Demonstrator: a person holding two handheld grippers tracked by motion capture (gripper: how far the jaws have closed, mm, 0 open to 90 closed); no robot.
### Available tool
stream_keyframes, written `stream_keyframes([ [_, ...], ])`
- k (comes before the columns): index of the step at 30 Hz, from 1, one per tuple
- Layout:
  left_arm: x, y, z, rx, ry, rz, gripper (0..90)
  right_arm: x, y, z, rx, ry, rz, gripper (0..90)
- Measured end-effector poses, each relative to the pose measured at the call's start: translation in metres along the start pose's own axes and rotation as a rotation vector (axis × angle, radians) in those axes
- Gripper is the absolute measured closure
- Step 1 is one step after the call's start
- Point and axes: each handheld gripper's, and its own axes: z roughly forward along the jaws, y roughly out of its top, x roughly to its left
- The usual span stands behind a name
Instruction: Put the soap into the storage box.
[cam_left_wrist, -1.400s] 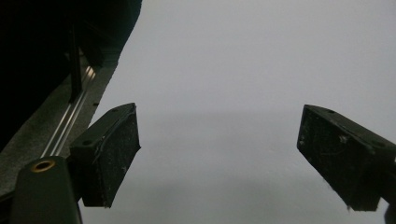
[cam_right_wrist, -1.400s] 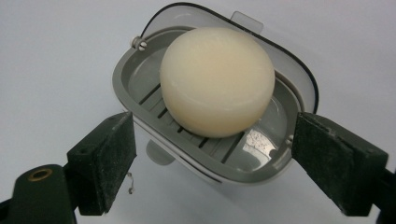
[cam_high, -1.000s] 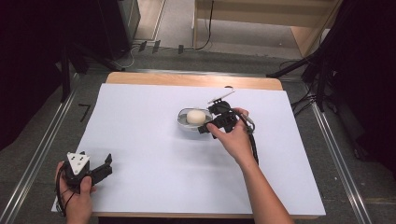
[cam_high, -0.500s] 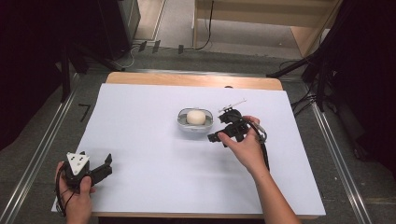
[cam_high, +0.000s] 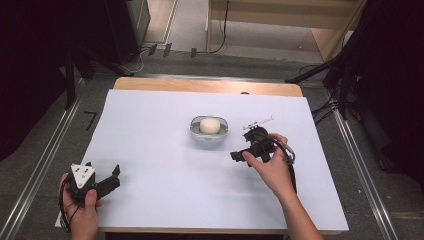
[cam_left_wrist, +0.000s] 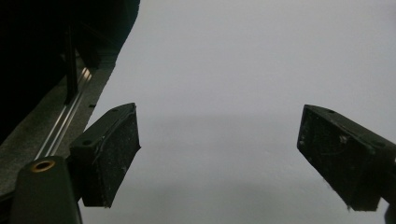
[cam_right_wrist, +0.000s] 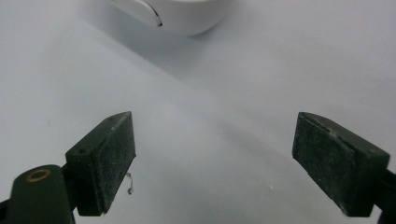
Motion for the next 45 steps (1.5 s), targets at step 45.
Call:
stream_keyframes([
  [45,0.001,-0.001,-0.001,-0.011,-0.006,-0.014,14.0,-0.064,-0.115,-0.027,-0.160,-0.017,0.150,13.9],
])
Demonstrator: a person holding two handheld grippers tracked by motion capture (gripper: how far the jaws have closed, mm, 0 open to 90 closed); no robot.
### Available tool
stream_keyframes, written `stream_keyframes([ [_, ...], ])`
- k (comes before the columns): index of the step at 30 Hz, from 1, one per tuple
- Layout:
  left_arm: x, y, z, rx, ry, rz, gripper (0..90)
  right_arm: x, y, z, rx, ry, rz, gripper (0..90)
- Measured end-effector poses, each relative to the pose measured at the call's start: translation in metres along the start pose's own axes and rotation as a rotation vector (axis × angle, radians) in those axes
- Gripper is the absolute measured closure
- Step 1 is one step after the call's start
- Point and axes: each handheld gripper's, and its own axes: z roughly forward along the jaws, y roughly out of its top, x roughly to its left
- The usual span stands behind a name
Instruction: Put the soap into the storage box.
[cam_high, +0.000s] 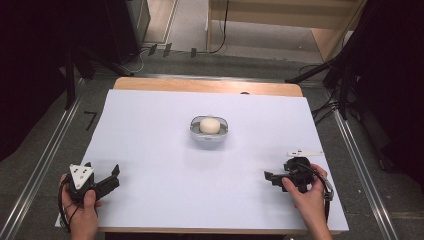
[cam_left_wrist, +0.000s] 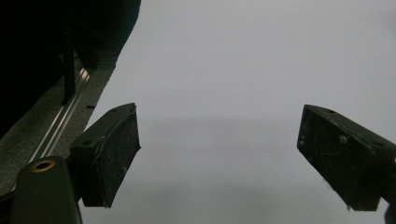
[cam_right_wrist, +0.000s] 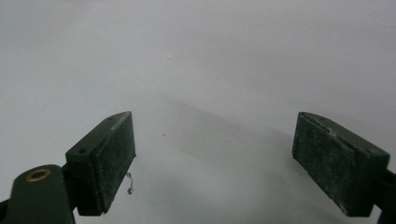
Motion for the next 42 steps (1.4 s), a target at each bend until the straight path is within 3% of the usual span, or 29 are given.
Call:
stream_keyframes([
  [4,0.000,0.000,0.000,-0.006,0.001,-0.009,14.0,-0.008,-0.008,-0.006,-0.024,0.015,0.012,13.9],
  [12,0.001,0.000,-0.001,-0.006,-0.008,-0.009,14.0,-0.028,-0.022,-0.016,-0.039,-0.013,0.029,13.9],
  [23,0.001,-0.001,-0.002,-0.015,-0.010,-0.010,14.0,-0.052,-0.044,-0.031,-0.075,0.008,0.029,14.0],
  [34,0.004,-0.002,-0.004,-0.033,-0.023,-0.035,14.0,-0.077,-0.068,-0.056,-0.206,-0.002,0.020,14.0],
  [38,0.004,-0.002,-0.004,-0.033,-0.022,-0.033,14.0,-0.086,-0.079,-0.067,-0.246,-0.008,0.047,14.1],
  [42,0.004,-0.002,-0.003,-0.030,-0.023,-0.032,14.0,-0.094,-0.084,-0.070,-0.279,0.016,0.091,14.5],
])
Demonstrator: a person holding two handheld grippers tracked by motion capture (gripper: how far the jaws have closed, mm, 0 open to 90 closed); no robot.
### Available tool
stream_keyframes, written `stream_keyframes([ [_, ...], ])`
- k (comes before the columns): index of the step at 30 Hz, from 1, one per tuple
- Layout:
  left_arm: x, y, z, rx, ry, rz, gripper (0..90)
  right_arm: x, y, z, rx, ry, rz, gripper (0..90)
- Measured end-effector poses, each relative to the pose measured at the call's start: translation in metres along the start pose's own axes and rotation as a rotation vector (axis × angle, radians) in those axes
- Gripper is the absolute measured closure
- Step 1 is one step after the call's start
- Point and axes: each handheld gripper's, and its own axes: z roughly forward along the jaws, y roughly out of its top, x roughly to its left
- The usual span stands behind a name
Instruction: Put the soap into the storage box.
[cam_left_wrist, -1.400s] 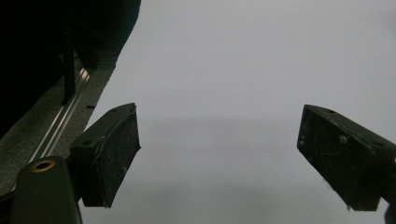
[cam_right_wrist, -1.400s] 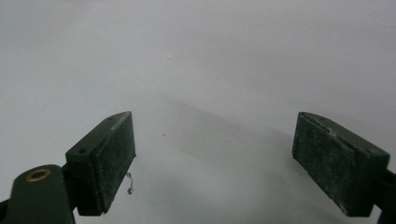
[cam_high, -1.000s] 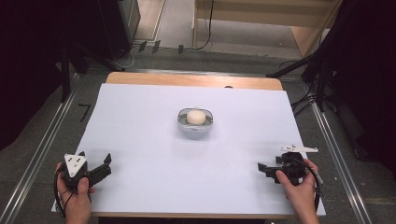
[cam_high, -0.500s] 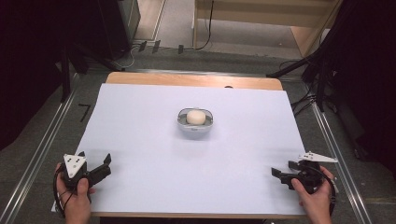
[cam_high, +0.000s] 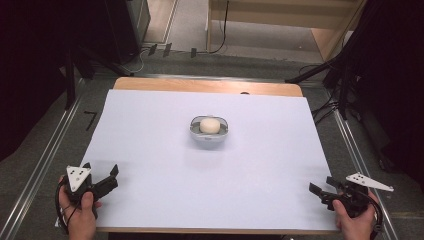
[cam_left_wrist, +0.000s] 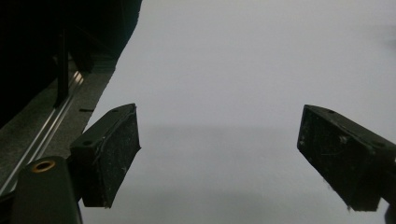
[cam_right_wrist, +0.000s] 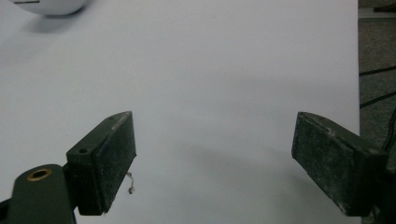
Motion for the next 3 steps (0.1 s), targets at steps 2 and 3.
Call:
stream_keyframes([
  [2,0.0003,0.0003,0.0000,0.006,-0.001,-0.005,14.0,0.0000,-0.0008,0.0009,0.001,0.000,0.000,14.6],
  [3,0.0010,0.0004,0.0005,0.007,-0.004,-0.006,14.0,0.0010,-0.0007,0.0014,0.006,-0.007,-0.008,14.8],
])
